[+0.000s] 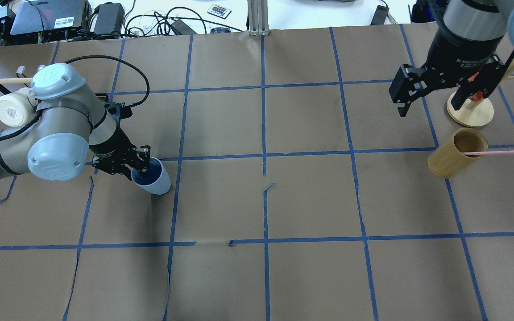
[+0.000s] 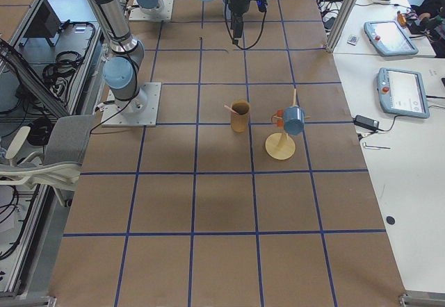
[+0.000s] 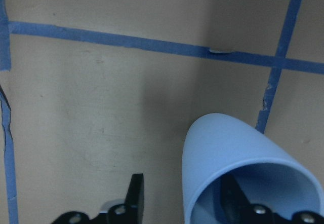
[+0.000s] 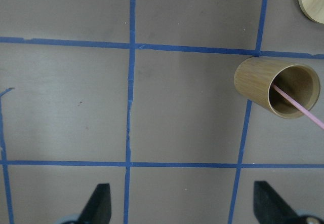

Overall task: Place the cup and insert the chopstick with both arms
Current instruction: 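Carry the blue cup centerward with left gripper while right gripper grasps pink chopstick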

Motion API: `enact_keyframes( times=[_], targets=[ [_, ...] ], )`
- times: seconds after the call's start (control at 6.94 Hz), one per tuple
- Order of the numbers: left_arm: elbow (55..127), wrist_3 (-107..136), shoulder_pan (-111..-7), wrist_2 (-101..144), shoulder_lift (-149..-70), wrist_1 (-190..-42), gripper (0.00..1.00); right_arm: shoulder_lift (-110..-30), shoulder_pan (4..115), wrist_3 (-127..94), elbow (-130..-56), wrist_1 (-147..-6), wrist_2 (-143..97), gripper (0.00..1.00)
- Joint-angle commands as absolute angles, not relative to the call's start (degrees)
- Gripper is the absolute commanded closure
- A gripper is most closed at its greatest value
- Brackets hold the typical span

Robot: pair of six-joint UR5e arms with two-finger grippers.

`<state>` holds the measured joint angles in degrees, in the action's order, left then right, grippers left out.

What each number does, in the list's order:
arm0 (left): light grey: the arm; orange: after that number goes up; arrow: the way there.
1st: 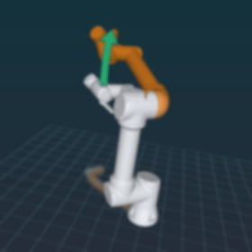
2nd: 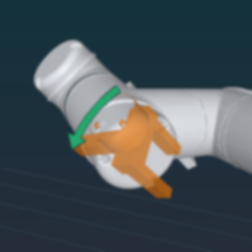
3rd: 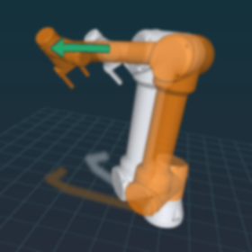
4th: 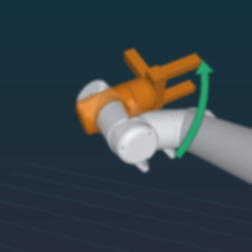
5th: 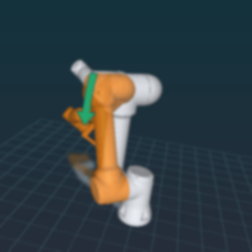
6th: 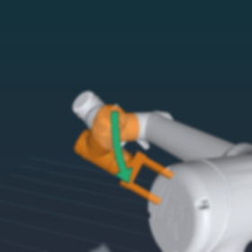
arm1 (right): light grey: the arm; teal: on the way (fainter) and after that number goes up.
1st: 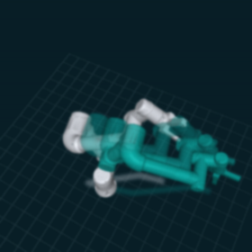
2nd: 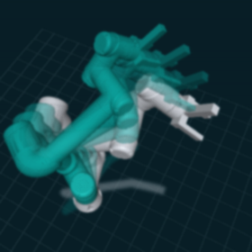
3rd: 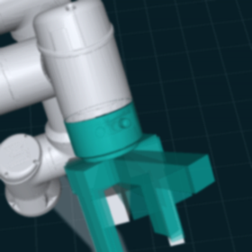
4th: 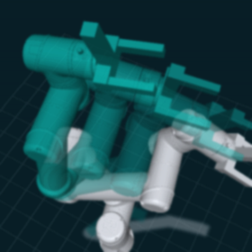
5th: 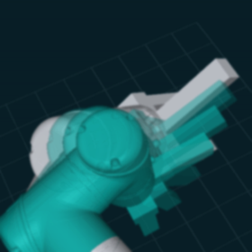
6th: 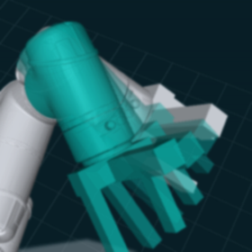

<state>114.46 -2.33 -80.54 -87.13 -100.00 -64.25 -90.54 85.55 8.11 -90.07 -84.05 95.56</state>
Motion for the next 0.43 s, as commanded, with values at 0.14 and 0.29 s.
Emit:
enact_keyframes(
  times=[0.14,0.29],
  targets=[
    [111.03,2.87,-84.54,-85.61,-98.88,-63.46,1.00,-87.47,81.23,19.43,-91.58,-82.62,99.23,0.00],
    [105.79,7.60,-89.68,-85.61,-99.05,-66.07,1.00,-86.41,78.34,25.60,-91.67,-82.18,99.32,0.00]
  ],
)
